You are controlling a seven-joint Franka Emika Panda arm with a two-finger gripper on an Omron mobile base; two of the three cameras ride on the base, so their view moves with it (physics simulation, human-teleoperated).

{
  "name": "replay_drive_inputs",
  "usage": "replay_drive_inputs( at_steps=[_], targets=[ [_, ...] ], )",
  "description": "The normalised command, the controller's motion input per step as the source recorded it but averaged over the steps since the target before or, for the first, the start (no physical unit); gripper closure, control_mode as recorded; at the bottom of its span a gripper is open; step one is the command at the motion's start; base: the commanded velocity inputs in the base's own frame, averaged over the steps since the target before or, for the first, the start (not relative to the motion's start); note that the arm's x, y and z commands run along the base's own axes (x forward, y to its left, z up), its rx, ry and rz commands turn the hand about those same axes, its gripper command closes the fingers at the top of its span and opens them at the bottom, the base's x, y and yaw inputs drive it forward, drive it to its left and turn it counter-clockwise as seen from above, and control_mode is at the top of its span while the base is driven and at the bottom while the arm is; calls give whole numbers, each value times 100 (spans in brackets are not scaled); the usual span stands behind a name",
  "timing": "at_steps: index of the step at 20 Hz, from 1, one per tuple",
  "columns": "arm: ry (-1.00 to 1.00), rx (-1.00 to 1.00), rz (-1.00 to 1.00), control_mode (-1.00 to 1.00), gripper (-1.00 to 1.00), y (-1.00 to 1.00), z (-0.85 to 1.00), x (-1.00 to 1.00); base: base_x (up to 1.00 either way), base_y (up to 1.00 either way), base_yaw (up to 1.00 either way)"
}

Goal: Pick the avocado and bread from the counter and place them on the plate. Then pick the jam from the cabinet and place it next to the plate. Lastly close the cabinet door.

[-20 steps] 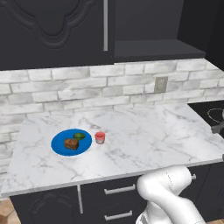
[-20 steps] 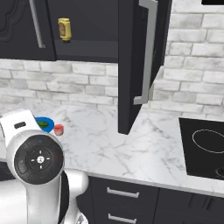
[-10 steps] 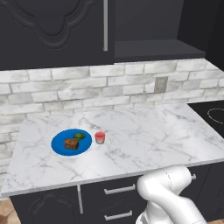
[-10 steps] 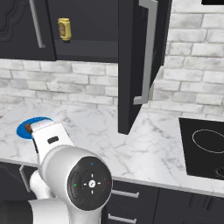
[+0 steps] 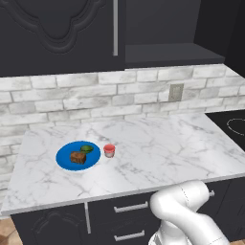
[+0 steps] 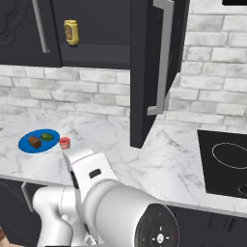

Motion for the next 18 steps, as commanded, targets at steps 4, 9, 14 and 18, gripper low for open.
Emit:
replay_drive_inputs(
  at_steps=[4, 9, 14, 18],
  targets=[
    [0, 2, 1, -100, -100, -53, -3, -19, 0, 0, 0],
    [0, 1, 0, -100, -100, -44, -5, -10, 0, 0, 0],
    [-1, 3, 0, -100, -100, -42, -1, -4, 0, 0, 0],
    [-3, 3, 1, -100, -100, -34, 0, 0, 0, 0, 0]
  ],
)
